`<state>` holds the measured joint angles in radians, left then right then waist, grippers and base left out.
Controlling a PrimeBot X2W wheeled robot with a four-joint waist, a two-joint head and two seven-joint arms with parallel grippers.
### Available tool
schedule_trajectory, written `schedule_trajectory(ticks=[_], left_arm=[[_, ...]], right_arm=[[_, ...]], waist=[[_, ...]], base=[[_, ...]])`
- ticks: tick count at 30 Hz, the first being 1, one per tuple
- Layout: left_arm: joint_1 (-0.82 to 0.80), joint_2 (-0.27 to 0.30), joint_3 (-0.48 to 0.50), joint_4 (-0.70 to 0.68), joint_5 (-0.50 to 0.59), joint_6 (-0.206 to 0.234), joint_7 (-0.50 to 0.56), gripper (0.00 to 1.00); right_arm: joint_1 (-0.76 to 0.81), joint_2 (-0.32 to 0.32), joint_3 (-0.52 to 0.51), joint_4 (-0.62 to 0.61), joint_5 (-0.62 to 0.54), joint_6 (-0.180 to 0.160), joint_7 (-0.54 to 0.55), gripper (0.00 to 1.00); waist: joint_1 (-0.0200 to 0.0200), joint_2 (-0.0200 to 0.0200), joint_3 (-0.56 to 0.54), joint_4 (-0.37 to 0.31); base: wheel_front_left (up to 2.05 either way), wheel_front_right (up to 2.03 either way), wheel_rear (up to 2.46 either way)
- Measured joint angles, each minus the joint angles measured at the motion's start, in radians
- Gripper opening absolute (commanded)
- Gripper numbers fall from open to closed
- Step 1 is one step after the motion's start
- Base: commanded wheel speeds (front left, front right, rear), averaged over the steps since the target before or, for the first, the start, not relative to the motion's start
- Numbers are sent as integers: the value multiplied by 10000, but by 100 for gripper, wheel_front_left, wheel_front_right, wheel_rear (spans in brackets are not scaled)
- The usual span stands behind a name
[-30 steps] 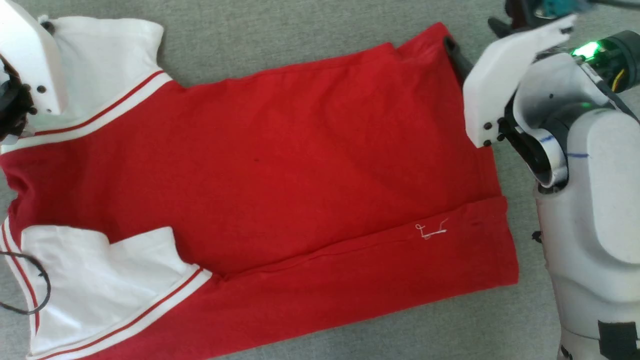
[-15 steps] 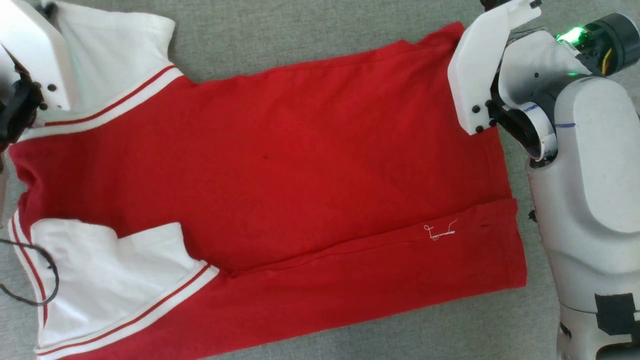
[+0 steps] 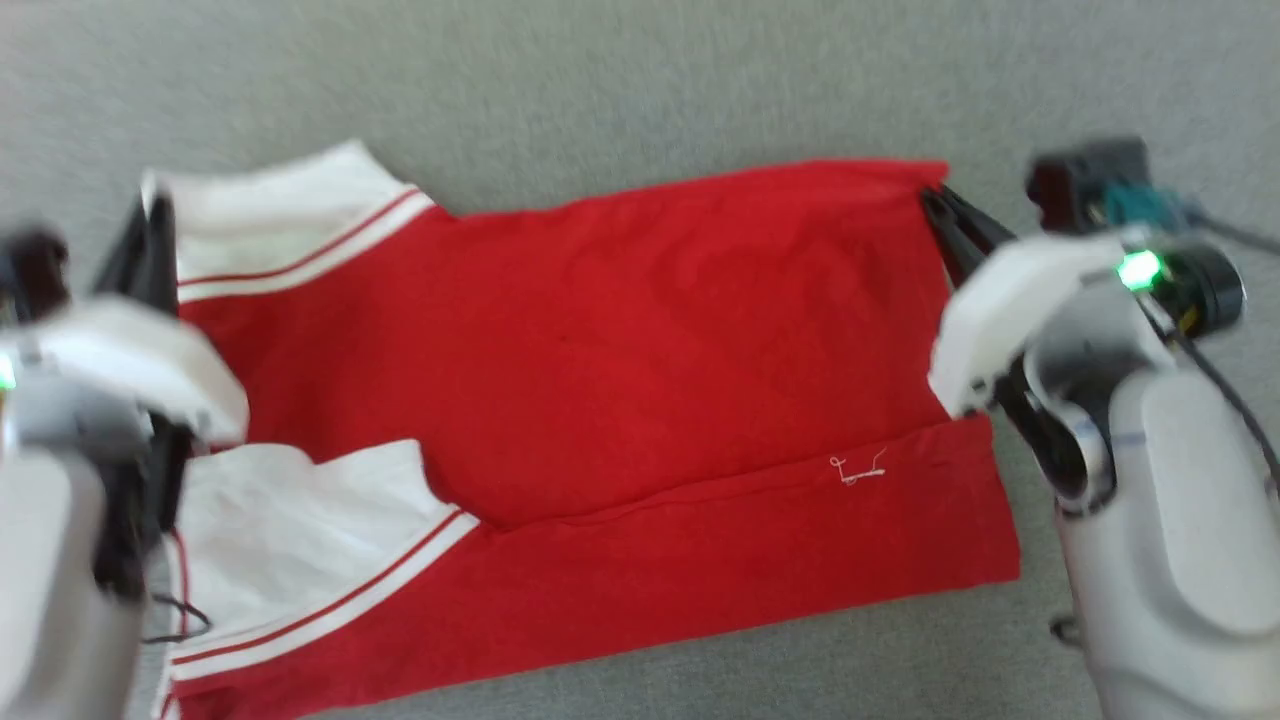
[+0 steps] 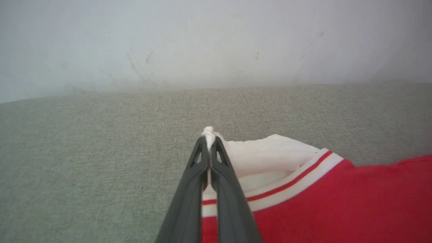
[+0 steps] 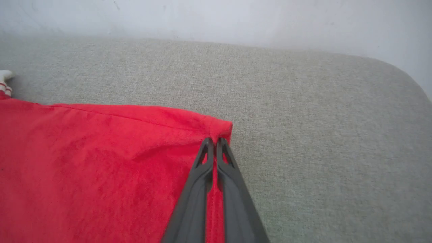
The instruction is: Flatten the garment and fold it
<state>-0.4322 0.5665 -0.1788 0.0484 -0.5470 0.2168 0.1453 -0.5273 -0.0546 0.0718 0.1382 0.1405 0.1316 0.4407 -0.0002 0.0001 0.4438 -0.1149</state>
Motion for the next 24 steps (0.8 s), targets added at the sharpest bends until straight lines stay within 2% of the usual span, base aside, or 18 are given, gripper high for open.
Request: schedule_trajectory(ticks=[5, 11, 16, 24], left_arm=[[1996, -299, 307, -913, -431, 351, -345, 0], [3669, -692, 420, -1565, -997, 610, -374, 0], [4852, -980, 221, -1599, -1457, 642, -163, 0], [5650, -1465, -197, -1363, -1866, 374, -176, 0]], right_arm=[[1209, 12, -324, -84, 349, 0, -1034, 0], [2464, 15, -880, -48, 581, 0, -1137, 0], [3307, 13, -1127, 33, 518, 0, -552, 0], [4021, 17, -1352, -10, -40, 0, 723, 0]], waist=[[-1, 0, -895, 168], [-2, -1, -1875, 436], [-2, -1, -2479, 718], [1, 0, -2804, 1192]], base=[[0, 0, 0], [0, 0, 0], [0, 0, 0], [0, 0, 0]])
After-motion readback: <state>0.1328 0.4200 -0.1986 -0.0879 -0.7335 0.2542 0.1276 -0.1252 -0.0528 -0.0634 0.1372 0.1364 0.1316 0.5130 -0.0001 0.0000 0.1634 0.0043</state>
